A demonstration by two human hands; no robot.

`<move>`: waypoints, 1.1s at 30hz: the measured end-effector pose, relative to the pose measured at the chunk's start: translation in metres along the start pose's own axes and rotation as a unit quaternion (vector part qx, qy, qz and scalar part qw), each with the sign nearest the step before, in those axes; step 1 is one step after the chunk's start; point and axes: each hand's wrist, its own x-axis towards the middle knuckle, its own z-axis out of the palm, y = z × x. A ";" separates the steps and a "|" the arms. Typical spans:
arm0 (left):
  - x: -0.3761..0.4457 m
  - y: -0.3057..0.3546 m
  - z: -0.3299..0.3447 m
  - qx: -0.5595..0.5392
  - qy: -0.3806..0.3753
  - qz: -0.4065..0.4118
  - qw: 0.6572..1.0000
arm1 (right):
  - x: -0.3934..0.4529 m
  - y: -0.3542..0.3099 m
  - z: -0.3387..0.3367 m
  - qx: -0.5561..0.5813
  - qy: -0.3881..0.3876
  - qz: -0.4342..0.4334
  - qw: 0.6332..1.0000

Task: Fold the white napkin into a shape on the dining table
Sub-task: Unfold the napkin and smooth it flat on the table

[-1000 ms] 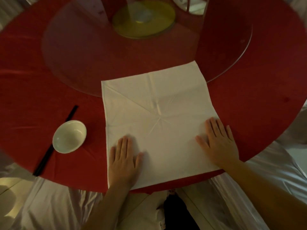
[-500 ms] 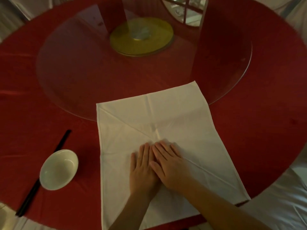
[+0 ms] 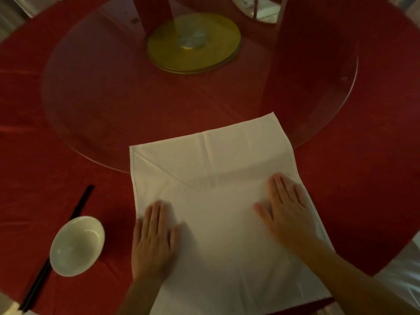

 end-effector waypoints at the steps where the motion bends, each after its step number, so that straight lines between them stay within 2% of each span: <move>1: 0.000 0.000 0.000 0.000 -0.003 -0.003 1.000 | 0.002 0.005 -0.001 0.003 0.004 0.012 1.000; 6: 0.001 0.003 -0.002 0.002 -0.013 -0.008 1.000 | 0.003 0.006 -0.003 0.015 0.011 0.028 0.999; 11: 0.002 0.007 -0.011 -0.016 -0.011 0.014 1.000 | 0.002 -0.003 -0.015 0.047 0.024 0.002 0.999; 17: 0.064 0.058 -0.030 -0.033 0.044 0.069 0.996 | 0.054 -0.085 -0.034 0.135 0.098 -0.122 0.978; 21: 0.113 0.070 -0.021 -0.013 0.039 0.063 0.997 | 0.094 -0.120 -0.029 0.113 0.072 -0.117 0.984; 27: 0.141 0.038 -0.006 -0.011 0.039 0.011 0.999 | 0.115 -0.083 -0.013 0.068 0.074 -0.096 0.990; 33: 0.148 0.012 -0.010 -0.027 0.042 -0.029 0.998 | 0.126 -0.019 -0.019 0.017 0.057 -0.004 0.998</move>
